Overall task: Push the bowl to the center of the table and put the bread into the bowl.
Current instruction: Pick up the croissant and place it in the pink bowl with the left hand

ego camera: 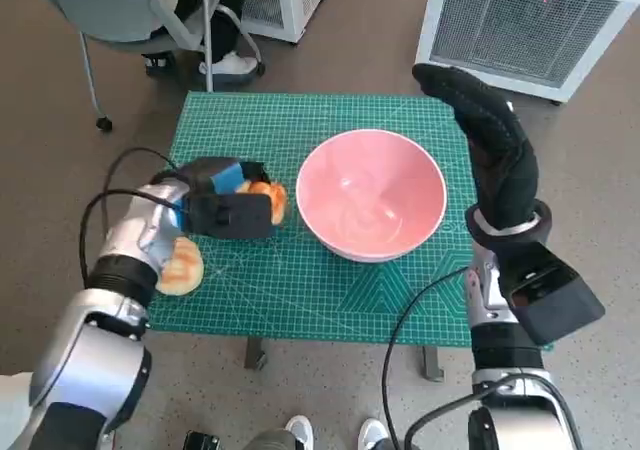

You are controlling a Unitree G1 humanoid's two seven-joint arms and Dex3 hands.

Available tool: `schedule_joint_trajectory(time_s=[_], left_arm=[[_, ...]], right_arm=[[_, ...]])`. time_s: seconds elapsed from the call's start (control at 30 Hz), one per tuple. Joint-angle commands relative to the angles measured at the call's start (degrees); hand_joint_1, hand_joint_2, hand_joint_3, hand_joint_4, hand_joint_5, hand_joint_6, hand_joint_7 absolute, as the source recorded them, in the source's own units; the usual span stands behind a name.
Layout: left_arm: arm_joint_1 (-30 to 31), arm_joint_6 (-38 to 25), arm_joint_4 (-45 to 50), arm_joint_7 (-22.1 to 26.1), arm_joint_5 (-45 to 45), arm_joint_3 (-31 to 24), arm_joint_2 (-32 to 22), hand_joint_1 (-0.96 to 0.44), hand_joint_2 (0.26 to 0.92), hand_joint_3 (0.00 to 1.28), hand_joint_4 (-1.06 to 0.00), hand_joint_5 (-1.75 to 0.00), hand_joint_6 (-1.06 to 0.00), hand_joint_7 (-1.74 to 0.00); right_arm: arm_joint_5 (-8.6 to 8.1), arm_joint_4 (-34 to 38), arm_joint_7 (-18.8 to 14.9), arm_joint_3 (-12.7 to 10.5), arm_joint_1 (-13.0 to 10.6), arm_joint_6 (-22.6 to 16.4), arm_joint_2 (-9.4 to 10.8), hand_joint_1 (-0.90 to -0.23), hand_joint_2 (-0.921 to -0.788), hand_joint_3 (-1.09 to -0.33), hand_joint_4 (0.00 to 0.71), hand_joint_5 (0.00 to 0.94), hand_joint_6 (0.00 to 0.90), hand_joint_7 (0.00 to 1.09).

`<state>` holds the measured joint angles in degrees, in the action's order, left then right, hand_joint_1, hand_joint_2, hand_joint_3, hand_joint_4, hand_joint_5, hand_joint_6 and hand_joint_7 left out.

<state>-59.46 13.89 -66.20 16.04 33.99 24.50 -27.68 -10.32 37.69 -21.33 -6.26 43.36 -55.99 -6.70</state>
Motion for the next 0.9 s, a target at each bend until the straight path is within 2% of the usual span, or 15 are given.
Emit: schedule_joint_trajectory(time_s=[0.03,0.3,0.57,0.73,0.9], left_arm=[[-4.0,-1.1,3.9,-1.4,-2.0,-3.1,-2.0,0.0,0.909,0.06,-0.71,-1.23,-0.67,-1.03],[-5.8,-4.2,13.4,-2.1,-3.2,-6.6,-2.1,0.0,0.908,0.06,-0.73,-1.14,-0.65,-1.13],[-5.2,-6.3,24.6,-3.3,-3.5,-7.5,1.6,0.0,0.914,0.06,-0.73,-1.1,-0.64,-1.17],[-5.2,-4.1,26.4,-4.1,-3.2,-6.3,4.4,0.0,0.919,0.05,-0.71,-1.12,-0.63,-1.18],[-6.9,1.4,21.9,-4.4,-3.2,-4.7,7.6,0.0,0.92,0.06,-0.71,-1.13,-0.63,-1.17]], right_arm=[[-0.25,1.1,0.0,-0.1,-1.4,0.3,-0.3,-0.675,-0.921,-0.77,0.339,0.029,-0.001,0.74],[-0.72,1.3,-0.4,-0.2,-1.3,0.3,-0.6,-0.679,-0.921,-0.766,0.338,0.029,-0.001,0.73],[-1.31,1.7,-1.0,-0.2,-1.1,0.2,-0.9,-0.674,-0.921,-0.764,0.339,0.029,-0.001,0.72],[-1.25,1.4,-1.0,-0.1,-1.1,0.2,-0.9,-0.67,-0.921,-0.765,0.338,0.028,-0.001,0.71],[-1.09,1.2,-1.0,0.0,-1.3,0.2,-0.9,-0.668,-0.921,-0.766,0.334,0.025,-0.001,0.71]])
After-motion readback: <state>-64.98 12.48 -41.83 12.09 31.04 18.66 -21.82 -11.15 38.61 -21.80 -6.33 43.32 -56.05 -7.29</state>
